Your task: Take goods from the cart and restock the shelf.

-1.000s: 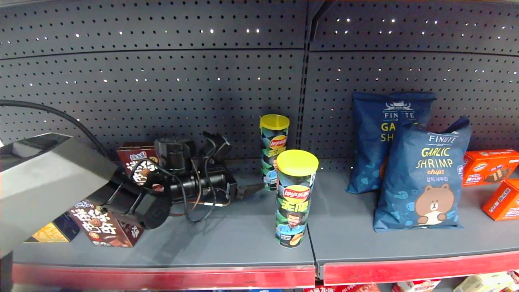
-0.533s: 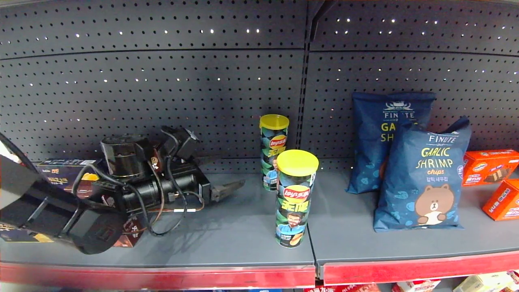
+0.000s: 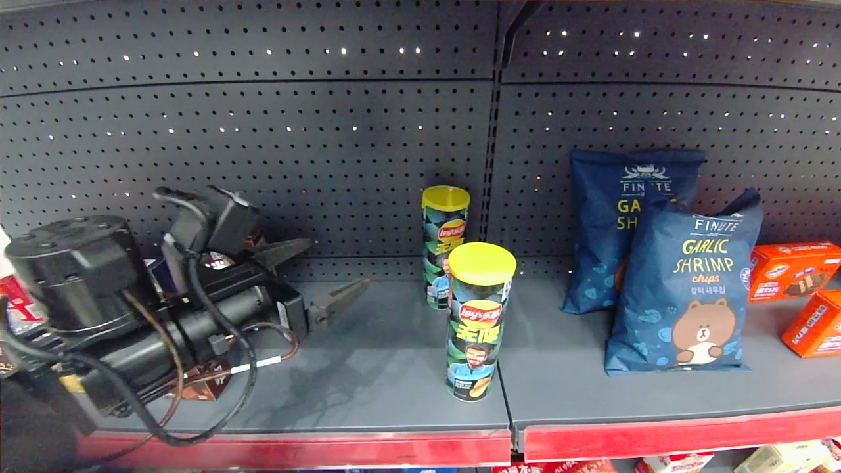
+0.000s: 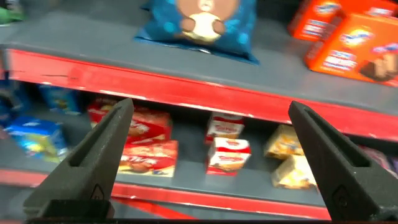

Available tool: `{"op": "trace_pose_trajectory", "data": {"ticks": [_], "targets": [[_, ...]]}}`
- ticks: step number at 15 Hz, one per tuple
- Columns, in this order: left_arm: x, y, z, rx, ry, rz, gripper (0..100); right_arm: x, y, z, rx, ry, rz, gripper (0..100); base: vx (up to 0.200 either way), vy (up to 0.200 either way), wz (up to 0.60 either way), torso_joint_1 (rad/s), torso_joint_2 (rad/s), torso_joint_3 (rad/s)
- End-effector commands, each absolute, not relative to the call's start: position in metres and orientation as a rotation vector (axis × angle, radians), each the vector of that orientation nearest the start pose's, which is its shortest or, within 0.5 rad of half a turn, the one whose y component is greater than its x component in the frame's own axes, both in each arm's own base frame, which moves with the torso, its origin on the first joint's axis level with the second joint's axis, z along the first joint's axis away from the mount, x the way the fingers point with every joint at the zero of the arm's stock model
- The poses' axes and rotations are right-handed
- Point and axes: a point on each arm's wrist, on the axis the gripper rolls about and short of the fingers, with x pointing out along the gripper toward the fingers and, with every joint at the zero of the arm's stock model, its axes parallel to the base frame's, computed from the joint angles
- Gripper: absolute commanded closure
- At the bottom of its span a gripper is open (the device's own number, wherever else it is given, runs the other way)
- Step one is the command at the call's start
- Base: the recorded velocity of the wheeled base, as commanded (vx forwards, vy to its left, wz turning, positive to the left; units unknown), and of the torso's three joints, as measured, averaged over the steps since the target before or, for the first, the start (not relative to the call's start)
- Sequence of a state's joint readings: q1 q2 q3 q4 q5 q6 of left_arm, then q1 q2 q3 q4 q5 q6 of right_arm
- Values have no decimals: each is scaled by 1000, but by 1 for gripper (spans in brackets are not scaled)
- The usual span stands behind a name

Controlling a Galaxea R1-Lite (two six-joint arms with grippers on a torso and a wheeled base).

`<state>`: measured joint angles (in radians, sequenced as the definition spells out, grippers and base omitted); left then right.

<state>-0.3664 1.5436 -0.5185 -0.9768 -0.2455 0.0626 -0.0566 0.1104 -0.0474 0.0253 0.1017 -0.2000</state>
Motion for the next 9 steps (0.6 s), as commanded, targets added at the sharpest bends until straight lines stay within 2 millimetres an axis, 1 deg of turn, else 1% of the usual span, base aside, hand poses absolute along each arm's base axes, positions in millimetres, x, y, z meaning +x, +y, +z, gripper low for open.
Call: {"op": "trace_pose_trajectory", "data": {"ticks": [1,2,3,4,6,7,8,9], "targets": [[183,-75,201,62,-45,-551,0,-2,4,124,-172,139,146,0,0,0,0,0,0,0],[173,-70,201,70,-41,-533,0,8,4,142,-160,155,180,0,0,0,0,0,0,0],[171,-70,201,75,-39,-530,0,10,4,146,-161,159,187,0,0,0,0,0,0,0],[162,-65,199,113,-26,-497,0,34,6,169,-165,170,261,0,0,0,0,0,0,0],[159,-64,201,113,-35,-471,0,75,15,197,-177,160,372,0,0,0,0,0,0,0],[159,-63,201,115,-37,-464,0,91,22,203,-183,168,411,0,0,0,0,0,0,0],[159,-63,201,115,-36,-458,0,117,38,209,-192,202,463,0,0,0,0,0,0,0],[158,-62,201,115,-38,-457,0,135,54,207,-189,243,481,0,0,0,0,0,0,0]]}}
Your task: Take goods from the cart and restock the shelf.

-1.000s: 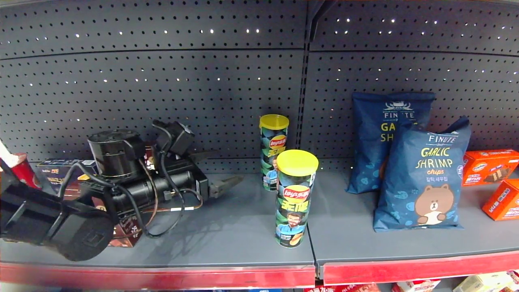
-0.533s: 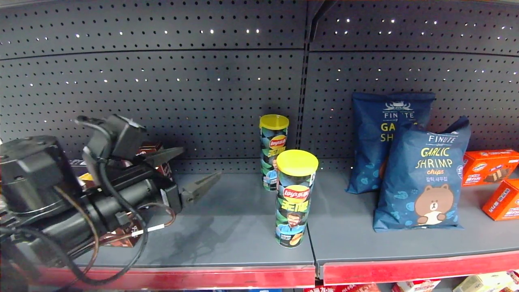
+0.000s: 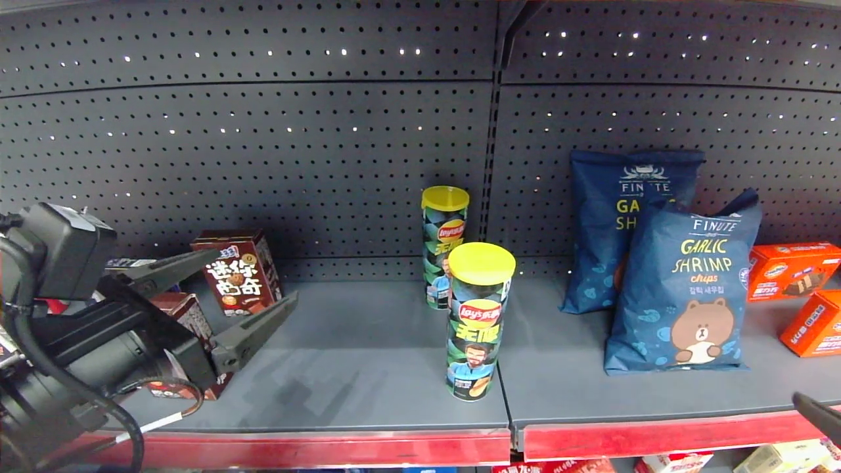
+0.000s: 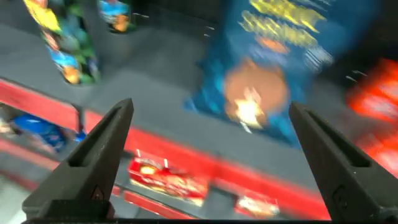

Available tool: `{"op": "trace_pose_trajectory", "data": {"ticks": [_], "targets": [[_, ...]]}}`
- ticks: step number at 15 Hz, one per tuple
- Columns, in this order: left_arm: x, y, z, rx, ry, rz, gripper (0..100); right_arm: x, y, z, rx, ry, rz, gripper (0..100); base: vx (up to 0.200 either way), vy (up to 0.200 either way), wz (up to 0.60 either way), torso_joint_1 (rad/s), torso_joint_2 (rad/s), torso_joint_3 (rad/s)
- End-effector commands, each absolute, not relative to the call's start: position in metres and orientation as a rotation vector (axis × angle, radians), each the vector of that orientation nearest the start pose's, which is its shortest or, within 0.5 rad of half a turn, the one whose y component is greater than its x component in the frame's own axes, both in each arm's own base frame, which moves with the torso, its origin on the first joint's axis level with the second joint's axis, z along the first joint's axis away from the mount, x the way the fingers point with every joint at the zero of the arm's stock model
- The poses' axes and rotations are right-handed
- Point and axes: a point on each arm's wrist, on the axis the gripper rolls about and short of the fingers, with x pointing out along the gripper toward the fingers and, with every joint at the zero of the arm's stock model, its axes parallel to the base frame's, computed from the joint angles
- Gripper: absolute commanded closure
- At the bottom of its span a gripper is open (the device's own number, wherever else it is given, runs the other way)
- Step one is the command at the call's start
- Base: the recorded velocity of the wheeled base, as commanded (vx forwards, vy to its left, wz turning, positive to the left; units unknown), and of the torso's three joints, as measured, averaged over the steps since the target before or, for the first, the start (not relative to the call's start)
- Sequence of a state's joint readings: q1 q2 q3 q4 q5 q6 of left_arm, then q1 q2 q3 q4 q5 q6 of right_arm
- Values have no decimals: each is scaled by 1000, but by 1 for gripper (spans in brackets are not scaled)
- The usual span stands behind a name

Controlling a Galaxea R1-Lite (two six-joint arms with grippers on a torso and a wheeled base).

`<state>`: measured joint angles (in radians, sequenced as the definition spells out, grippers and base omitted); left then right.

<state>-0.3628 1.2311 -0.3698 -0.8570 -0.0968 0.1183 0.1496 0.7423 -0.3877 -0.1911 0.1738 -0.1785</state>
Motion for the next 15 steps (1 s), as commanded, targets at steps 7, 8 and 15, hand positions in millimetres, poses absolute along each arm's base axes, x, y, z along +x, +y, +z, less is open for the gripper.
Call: {"op": "trace_pose_trajectory", "data": {"ticks": [7,8,15], "targets": [[157,-54,196,122,-20,-420,0,191,101,182,-176,428,535,0,0,0,0,0,0,0],[157,-54,196,122,-18,-419,0,197,107,172,-190,474,542,0,0,0,0,0,0,0],[160,-54,191,126,7,-416,0,221,132,161,-211,518,582,0,0,0,0,0,0,0]]}}
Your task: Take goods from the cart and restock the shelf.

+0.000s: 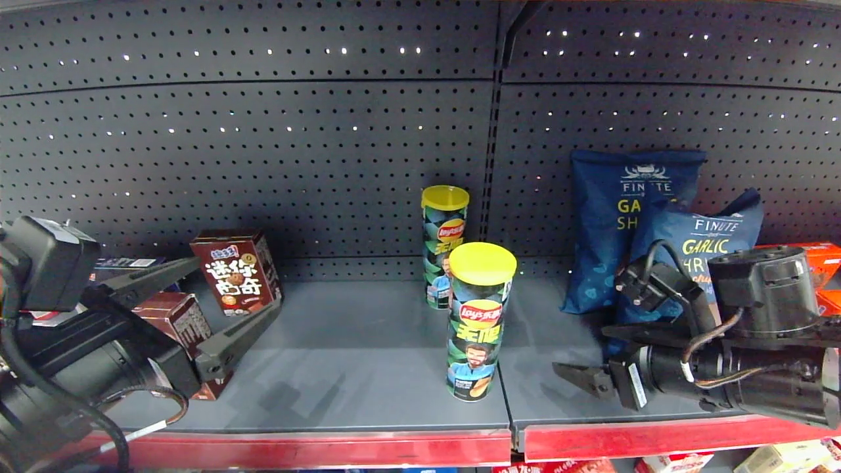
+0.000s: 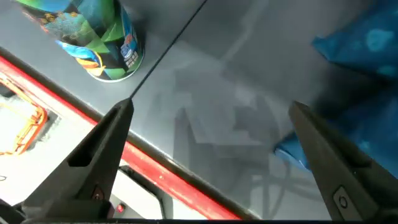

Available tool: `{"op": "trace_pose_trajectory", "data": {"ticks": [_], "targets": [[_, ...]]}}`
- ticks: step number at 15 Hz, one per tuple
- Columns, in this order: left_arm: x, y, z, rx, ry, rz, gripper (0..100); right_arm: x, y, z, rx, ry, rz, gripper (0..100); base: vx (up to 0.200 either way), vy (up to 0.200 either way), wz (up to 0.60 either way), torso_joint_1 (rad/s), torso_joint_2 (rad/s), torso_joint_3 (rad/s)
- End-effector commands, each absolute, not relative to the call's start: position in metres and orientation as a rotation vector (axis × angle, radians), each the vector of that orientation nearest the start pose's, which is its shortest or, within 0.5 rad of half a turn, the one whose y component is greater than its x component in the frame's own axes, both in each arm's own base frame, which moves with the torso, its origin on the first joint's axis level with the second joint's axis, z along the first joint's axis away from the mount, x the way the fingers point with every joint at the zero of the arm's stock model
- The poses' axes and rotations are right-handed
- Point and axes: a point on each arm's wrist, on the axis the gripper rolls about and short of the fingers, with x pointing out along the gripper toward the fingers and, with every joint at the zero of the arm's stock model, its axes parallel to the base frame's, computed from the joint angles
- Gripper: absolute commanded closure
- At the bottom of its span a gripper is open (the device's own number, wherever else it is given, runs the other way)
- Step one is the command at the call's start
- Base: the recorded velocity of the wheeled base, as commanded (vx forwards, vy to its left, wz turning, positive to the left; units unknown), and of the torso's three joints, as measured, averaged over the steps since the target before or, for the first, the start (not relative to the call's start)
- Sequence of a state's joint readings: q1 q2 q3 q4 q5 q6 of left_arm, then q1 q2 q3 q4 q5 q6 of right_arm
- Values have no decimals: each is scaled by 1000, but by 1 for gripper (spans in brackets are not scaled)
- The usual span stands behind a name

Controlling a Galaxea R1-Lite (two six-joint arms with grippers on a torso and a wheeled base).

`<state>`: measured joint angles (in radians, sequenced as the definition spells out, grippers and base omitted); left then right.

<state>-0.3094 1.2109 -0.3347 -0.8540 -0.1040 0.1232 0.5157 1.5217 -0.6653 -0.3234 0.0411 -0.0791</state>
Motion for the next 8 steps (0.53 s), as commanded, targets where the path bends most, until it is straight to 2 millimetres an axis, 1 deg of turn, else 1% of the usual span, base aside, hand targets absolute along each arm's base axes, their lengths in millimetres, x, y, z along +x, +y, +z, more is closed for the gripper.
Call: {"op": "trace_pose_trajectory", "data": {"ticks": [1,2,5,8], "targets": [[161,-54,190,126,13,-414,0,229,137,162,-211,514,582,0,0,0,0,0,0,0],[162,-54,189,125,18,-415,0,236,141,162,-211,513,581,0,0,0,0,0,0,0],[164,-55,187,127,30,-415,0,248,149,158,-212,508,585,0,0,0,0,0,0,0],[165,-55,186,129,36,-417,0,254,163,156,-217,498,611,0,0,0,0,0,0,0]]}}
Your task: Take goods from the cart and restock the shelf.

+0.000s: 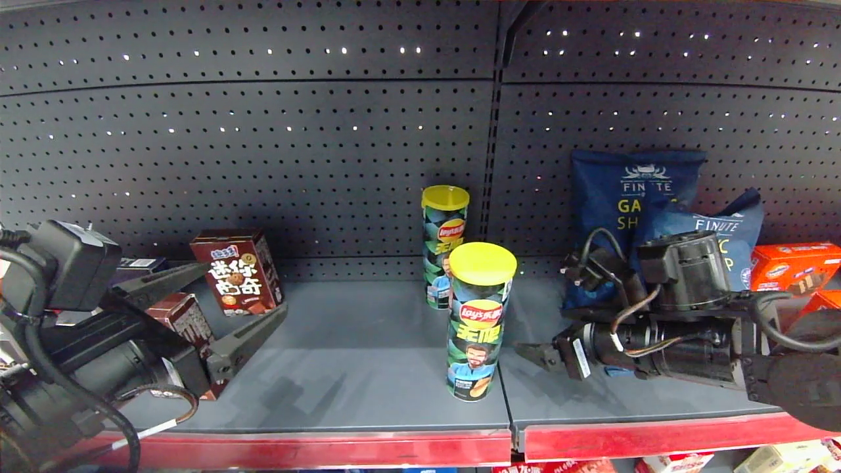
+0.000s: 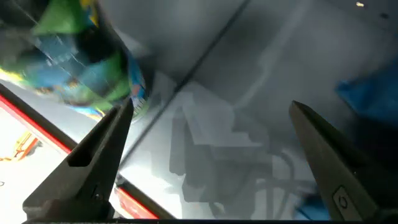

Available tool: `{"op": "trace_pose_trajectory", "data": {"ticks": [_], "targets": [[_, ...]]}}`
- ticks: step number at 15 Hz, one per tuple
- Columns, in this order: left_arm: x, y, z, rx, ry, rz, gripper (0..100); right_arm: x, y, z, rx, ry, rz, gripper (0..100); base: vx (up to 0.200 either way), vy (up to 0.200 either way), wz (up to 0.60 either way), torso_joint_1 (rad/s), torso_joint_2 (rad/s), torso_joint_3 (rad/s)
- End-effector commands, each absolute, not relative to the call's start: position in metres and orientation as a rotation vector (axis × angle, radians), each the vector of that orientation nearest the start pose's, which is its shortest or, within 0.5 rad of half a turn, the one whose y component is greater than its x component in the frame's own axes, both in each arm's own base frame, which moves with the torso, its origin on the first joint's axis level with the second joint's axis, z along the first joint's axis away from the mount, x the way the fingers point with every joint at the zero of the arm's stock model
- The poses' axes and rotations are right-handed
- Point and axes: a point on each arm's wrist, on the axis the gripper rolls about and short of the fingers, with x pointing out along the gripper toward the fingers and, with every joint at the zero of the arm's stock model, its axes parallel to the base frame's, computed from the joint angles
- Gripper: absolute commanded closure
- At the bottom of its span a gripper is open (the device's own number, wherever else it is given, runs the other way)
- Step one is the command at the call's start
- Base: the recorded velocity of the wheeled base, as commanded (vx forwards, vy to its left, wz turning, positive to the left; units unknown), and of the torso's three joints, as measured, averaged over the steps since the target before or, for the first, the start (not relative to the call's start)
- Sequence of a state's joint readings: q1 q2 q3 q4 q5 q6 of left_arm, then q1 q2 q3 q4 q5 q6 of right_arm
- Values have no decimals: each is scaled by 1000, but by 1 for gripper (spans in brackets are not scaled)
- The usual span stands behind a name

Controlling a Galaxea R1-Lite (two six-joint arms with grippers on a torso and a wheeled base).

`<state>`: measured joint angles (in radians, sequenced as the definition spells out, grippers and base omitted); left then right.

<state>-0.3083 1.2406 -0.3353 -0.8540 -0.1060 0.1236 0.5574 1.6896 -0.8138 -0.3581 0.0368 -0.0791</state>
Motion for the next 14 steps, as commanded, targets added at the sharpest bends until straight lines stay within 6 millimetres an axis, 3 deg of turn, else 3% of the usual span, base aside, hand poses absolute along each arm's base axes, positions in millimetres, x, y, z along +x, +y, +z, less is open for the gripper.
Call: {"op": "trace_pose_trajectory", "data": {"ticks": [1,6,14], "targets": [[165,-55,186,127,36,-417,0,254,166,156,-220,496,615,0,0,0,0,0,0,0],[166,-55,184,130,45,-418,0,265,185,151,-229,491,631,0,0,0,0,0,0,0],[168,-56,183,129,54,-420,0,266,190,150,-222,494,637,0,0,0,0,0,0,0]]}}
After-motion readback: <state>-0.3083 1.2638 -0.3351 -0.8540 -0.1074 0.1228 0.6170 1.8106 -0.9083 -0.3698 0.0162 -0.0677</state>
